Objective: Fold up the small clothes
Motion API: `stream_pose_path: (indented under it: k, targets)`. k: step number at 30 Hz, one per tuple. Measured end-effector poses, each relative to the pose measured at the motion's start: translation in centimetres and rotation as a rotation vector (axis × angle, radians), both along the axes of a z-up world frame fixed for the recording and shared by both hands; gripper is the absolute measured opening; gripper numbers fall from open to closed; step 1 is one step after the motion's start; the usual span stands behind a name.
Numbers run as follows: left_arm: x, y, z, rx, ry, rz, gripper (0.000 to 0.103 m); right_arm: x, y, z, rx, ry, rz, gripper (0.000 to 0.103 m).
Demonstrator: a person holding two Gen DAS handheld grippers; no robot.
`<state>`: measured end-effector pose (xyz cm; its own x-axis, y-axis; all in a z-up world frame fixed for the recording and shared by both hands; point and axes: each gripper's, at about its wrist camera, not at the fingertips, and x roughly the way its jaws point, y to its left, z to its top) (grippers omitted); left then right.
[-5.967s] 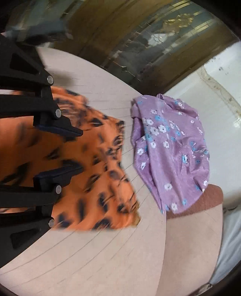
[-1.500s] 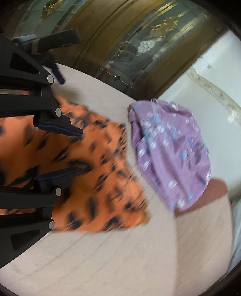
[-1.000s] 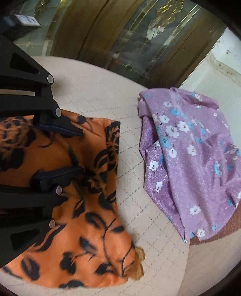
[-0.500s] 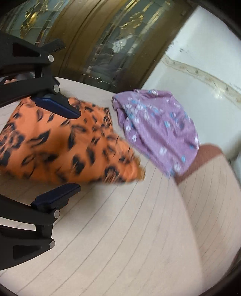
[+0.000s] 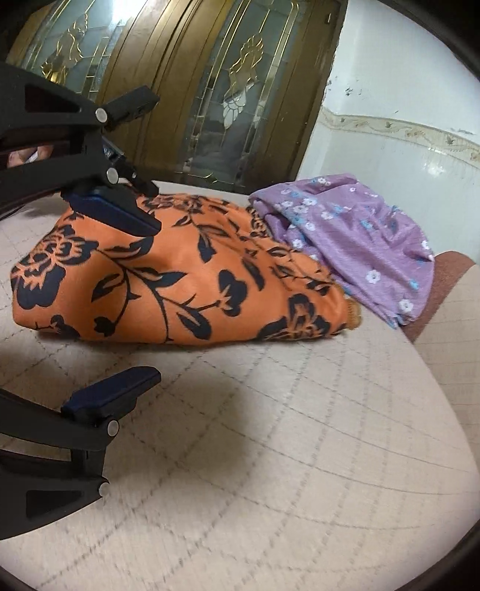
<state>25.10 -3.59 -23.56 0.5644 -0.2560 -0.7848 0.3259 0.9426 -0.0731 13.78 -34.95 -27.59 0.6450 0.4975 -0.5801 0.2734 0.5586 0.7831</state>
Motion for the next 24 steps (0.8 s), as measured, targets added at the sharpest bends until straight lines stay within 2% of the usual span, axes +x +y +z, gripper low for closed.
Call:
stream_pose_path:
  k: [3, 11, 19, 24]
  targets:
    - [0.1, -0.1, -0.1, -0.007, 0.009, 0.0, 0.103, 0.3, 0.4, -0.9, 0.03, -0.003, 0.003, 0.077]
    - [0.5, -0.1, -0.4, -0.035, 0.039, 0.005, 0.103, 1.5, 1.4, -1.0, 0.042, -0.04, 0.012, 0.08]
    - [0.5, -0.1, -0.5, -0.041, 0.049, 0.005, 0.103, 2.3, 2.9, -1.0, -0.022, -0.08, 0.028, 0.08]
    - [0.8, -0.1, -1.1, -0.059, 0.083, 0.0, 0.103, 2.4, 3.3, -0.9, -0.065, -0.089, 0.033, 0.08]
